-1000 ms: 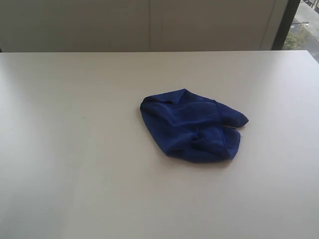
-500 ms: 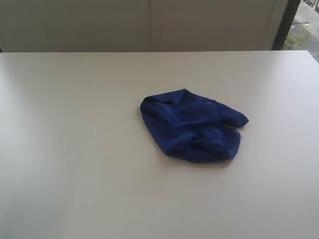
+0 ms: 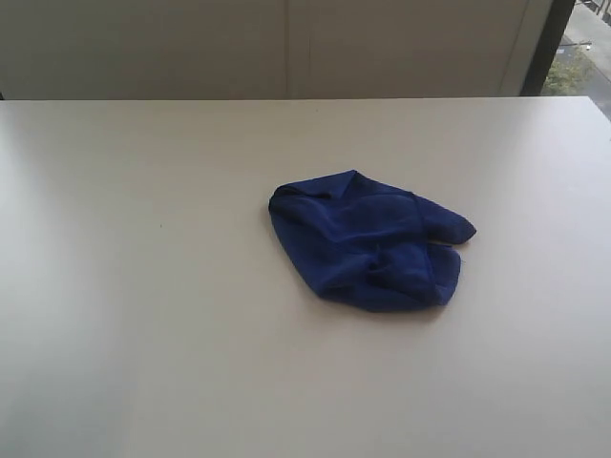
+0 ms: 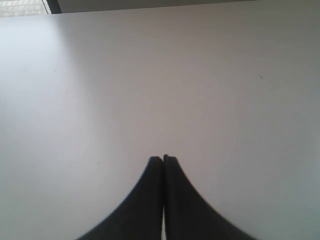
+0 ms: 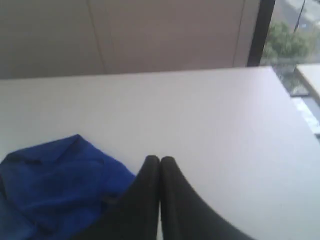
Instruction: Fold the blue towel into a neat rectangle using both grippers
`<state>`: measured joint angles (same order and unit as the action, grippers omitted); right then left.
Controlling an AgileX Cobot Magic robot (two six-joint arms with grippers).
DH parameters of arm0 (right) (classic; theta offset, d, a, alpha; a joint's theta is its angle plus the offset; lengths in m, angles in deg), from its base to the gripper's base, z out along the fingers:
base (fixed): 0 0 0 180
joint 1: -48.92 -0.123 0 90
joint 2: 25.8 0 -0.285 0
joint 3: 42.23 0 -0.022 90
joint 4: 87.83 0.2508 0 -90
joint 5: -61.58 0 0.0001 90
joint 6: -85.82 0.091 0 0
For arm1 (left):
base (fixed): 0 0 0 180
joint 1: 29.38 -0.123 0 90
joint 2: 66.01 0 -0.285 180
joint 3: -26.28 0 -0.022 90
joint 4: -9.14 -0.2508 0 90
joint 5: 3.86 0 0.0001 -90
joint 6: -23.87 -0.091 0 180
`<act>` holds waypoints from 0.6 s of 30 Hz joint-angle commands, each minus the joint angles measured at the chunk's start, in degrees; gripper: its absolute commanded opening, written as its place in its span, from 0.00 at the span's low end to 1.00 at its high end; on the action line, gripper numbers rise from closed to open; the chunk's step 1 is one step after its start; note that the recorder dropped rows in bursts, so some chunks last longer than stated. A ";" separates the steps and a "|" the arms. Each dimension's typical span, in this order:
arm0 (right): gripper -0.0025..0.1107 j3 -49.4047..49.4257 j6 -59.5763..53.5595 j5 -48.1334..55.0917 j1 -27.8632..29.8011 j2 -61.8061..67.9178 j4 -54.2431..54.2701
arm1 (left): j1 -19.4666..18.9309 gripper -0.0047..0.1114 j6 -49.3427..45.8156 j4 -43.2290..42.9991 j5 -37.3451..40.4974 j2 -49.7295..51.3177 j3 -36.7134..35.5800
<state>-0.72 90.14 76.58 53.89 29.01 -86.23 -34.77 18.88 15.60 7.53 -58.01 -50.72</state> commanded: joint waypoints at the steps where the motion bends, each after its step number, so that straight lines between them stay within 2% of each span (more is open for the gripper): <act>1: 0.02 -4.07 -0.79 4.35 0.15 10.77 4.47 | -0.17 0.04 0.05 0.37 -0.16 -0.21 -0.22; 12: 0.02 -17.76 -35.78 16.39 0.15 34.18 40.11 | -0.17 0.04 0.05 0.37 -0.16 -0.21 -0.22; 18: 0.02 -21.56 -46.20 17.06 -0.43 43.77 50.26 | -0.17 0.04 0.05 0.37 -0.16 -0.21 -0.22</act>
<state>-20.51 48.84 93.51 53.89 69.19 -39.98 -34.77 18.88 15.60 7.53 -58.01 -50.72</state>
